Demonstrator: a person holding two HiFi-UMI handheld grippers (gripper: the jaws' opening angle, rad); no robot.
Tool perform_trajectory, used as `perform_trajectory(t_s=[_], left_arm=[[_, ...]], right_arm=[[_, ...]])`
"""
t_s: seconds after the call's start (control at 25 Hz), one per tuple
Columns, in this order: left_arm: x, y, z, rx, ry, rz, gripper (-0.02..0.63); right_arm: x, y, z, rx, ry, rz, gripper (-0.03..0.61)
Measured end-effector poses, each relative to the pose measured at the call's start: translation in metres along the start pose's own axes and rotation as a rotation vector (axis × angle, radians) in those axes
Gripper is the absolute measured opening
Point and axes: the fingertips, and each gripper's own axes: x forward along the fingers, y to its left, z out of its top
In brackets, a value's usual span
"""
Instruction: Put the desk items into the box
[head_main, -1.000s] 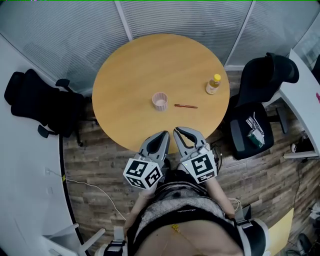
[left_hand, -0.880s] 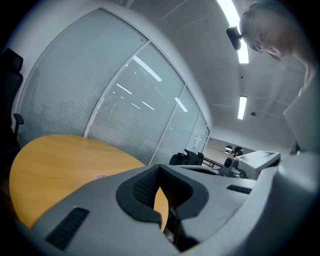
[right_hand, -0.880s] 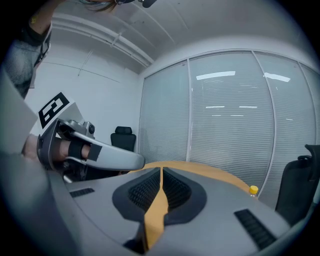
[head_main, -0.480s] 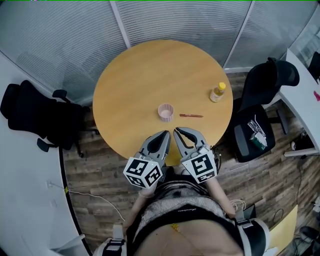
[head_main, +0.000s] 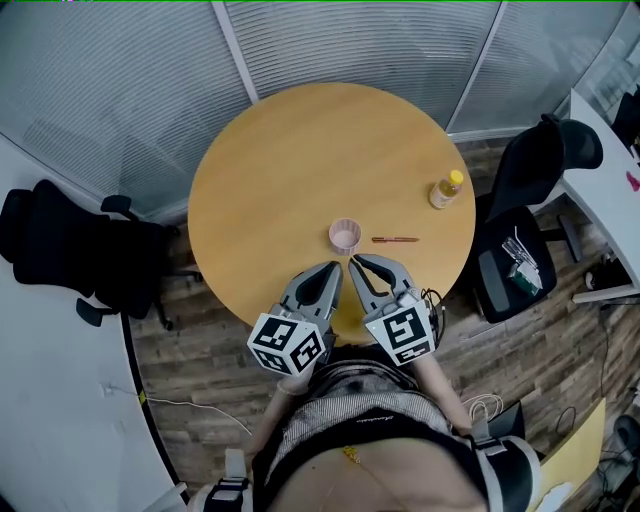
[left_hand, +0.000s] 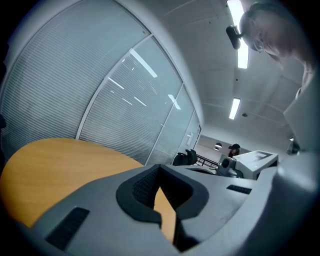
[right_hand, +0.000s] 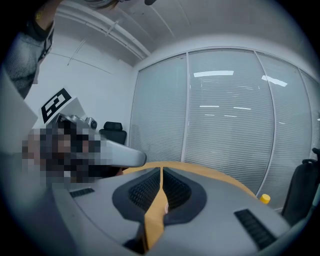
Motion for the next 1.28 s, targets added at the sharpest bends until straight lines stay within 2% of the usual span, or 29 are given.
perform_trajectory(t_s=[0.24,0.52,0.96,1.28], left_arm=[[0.005,0.015,0.0,0.009,0.025,-0.048,0.002],[0.019,0.022,-0.005,0.01,0.056,-0.055,0.002],[0.049,0.017,-0.004,-0.019,0.032,-0.034,0.002],[0.051,0.02,-0.007,-0.02,0.033,-0.001,0.002]], right_arm=[[0.014,-0.002,-0.004,0.001,0.013,-0.045,0.029],[0.013,-0.017,-0.013,0.02,0.027,-0.089,0.029],[0.016,-0.056,-0.02,0.012,0.042,-0.069,0.029],[0.02,-0.067,-0.027,0.013,0.048,-0.056,0.029]])
